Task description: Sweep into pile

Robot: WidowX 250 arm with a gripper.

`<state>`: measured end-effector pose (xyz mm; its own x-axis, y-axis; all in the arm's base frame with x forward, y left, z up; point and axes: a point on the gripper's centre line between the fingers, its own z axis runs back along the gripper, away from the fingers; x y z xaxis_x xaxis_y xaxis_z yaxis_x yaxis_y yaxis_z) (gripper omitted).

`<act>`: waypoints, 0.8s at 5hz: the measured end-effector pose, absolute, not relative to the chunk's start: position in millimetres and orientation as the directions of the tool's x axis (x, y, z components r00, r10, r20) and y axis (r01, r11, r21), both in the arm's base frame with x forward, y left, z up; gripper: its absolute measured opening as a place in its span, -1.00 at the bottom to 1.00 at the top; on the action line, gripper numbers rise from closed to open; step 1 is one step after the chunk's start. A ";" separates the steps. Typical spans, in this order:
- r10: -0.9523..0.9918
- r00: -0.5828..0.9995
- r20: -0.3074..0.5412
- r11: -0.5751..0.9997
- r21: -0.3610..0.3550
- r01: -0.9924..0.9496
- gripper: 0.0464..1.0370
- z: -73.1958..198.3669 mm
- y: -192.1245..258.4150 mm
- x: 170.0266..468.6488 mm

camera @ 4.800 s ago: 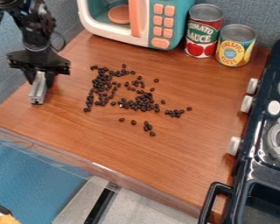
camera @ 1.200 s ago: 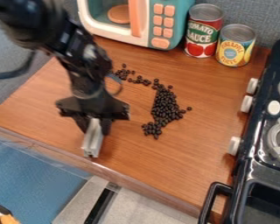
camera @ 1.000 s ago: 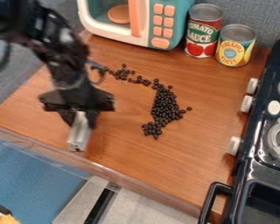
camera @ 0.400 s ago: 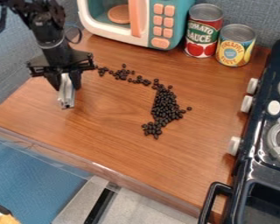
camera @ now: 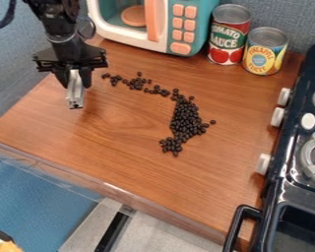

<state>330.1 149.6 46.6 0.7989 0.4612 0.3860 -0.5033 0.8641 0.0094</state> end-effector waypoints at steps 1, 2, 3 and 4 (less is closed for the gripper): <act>0.358 0.818 0.451 0.891 0.098 -0.444 -0.30 43.1 154.0 335.8; 0.281 0.836 0.472 0.892 0.192 -0.408 -0.30 30.0 162.0 339.2; 0.212 0.859 0.466 0.899 0.251 -0.359 -0.30 22.5 167.7 344.6; 0.148 0.875 0.461 0.915 0.272 -0.298 -0.30 22.4 173.0 357.5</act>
